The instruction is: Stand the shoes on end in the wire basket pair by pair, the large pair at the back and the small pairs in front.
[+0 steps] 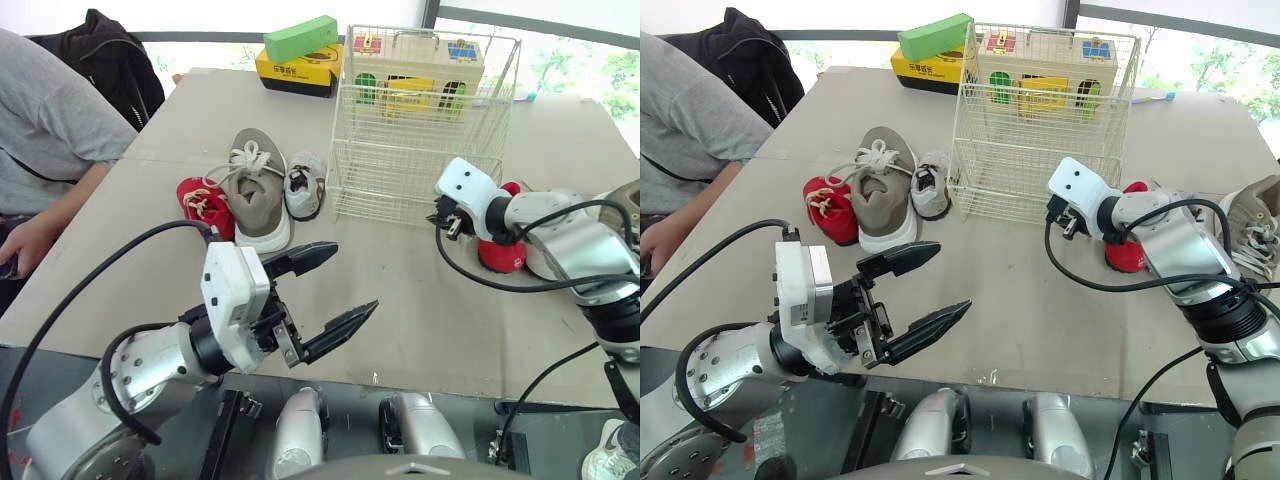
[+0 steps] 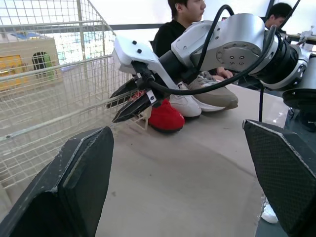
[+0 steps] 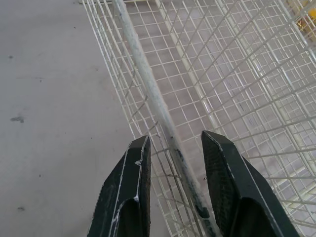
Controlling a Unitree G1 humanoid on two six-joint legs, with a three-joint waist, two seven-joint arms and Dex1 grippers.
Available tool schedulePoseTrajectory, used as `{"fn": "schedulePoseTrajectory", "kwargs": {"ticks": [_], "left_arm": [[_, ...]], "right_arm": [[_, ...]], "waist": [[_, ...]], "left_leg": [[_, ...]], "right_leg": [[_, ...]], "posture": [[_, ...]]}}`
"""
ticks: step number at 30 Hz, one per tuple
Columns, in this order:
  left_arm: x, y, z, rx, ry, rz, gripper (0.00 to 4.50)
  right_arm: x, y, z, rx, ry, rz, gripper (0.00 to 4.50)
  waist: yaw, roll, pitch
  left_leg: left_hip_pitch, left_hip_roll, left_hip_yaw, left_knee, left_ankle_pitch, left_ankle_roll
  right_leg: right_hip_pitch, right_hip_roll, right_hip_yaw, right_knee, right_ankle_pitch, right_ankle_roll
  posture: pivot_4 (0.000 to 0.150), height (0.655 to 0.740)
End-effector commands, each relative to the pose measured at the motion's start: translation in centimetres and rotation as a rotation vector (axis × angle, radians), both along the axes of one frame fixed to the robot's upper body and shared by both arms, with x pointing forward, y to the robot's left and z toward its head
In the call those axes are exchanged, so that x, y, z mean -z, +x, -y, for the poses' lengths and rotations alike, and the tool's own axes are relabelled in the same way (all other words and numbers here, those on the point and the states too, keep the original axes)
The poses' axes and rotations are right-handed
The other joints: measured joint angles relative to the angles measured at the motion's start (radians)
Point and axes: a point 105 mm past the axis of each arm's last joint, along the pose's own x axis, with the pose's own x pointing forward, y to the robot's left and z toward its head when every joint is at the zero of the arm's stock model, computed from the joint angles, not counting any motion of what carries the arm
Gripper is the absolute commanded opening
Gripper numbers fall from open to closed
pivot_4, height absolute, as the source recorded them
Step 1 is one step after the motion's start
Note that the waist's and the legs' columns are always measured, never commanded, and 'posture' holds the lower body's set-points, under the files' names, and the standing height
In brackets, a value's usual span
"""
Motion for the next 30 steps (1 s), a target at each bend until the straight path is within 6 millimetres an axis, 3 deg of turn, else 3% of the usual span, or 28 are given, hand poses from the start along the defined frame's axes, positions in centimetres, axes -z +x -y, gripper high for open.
{"fn": "schedulePoseTrajectory", "kwargs": {"ticks": [1,6,12,21,30], "left_arm": [[-0.4,-0.3,0.0,0.011,-0.008,0.019,4.50],[0.9,2.1,-2.8,-0.040,0.013,-0.010,4.50],[2.0,2.5,-4.6,-0.046,0.035,-0.016,4.50],[2.4,2.0,-4.2,-0.037,0.032,-0.017,4.50],[2.2,2.4,-4.0,-0.040,0.030,-0.009,4.50]], "right_arm": [[-1.5,-0.3,-0.2,-0.056,-0.018,0.071,0.81],[-2.0,-1.1,-0.2,-0.115,0.006,0.059,0.81],[-1.9,-2.6,0.0,-0.146,0.050,-0.018,0.81],[-1.0,-3.9,-0.1,-0.136,0.069,-0.070,0.81],[-0.5,-3.8,-1.1,-0.077,0.097,-0.098,0.81]], "waist": [[0.000,0.000,0.000],[0.002,0.000,0.000],[-0.001,0.000,0.000],[0.001,0.000,0.000],[0.002,0.000,0.000]], "left_leg": [[0.000,0.000,0.000,0.000,0.000,0.000],[0.000,-0.001,0.002,0.000,0.000,0.000],[-0.001,0.000,0.003,0.000,0.000,0.000],[-0.001,0.001,0.003,0.000,0.000,0.000],[-0.001,0.001,0.003,0.000,0.000,0.000]], "right_leg": [[0.000,0.000,0.000,0.000,0.000,0.000],[-0.001,0.000,0.001,-0.001,0.000,0.000],[-0.002,0.000,0.002,-0.001,0.000,0.000],[-0.003,-0.001,0.002,0.000,0.000,0.000],[-0.003,-0.001,0.002,0.000,0.000,0.000]], "posture": [[0.150,0.7400],[0.150,0.7400],[0.150,0.7400],[0.150,0.7400],[0.150,0.7400]]}}
